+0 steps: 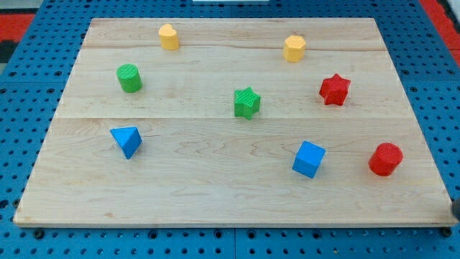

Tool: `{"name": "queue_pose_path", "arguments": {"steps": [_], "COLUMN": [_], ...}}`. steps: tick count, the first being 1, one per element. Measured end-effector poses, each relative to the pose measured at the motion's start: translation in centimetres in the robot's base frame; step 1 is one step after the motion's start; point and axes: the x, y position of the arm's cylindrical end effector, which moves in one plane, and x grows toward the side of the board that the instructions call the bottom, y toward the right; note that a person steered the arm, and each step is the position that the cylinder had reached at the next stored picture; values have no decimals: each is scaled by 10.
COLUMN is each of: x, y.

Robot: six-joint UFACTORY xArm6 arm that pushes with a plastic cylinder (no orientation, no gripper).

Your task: Place the blue cube at the bottom right side of green star

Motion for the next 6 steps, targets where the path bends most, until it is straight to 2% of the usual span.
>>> {"name": "queue_pose_path", "arguments": {"steps": [1, 3, 5, 6], "x": [-27, -28, -54, -77], "y": [-80, -84, -192, -189]}}
